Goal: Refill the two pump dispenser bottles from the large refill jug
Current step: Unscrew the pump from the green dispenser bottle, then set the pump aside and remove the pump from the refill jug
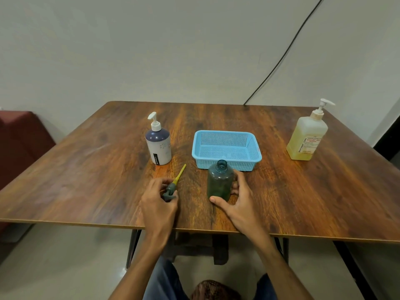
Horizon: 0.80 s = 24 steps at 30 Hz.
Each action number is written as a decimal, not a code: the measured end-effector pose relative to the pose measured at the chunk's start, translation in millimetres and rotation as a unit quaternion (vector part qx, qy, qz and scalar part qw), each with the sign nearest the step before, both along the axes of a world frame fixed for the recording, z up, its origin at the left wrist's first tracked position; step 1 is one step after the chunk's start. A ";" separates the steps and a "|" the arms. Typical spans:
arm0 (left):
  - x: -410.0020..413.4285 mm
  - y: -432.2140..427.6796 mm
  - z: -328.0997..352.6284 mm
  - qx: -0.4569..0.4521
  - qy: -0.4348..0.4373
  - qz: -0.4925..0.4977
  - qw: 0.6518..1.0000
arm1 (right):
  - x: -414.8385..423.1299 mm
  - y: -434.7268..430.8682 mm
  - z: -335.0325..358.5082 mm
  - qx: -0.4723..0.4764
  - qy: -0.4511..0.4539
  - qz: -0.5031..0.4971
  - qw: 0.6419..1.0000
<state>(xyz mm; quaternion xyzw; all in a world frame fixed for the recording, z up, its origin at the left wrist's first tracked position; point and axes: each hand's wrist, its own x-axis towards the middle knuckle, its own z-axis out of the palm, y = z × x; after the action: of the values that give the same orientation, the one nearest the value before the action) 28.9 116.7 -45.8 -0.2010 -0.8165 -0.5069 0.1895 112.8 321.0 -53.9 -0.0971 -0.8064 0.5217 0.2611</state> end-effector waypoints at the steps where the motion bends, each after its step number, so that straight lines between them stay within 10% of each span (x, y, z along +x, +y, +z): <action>1: -1.4 0.7 -1.1 -0.014 -0.008 -0.001 1.000 | 0.1 0.0 -0.2 0.001 -0.002 -0.001 1.000; 24: 20.8 17.3 12.7 -0.007 0.072 -0.031 0.997 | 8.7 -4.2 13.2 -0.005 0.004 0.014 1.000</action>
<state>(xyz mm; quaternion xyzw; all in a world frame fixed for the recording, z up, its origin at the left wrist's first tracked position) 49.7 134.0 -33.1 -0.2634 -0.7979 -0.4908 0.2305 121.5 316.8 -40.7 -0.0845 -0.8043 0.5294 0.2565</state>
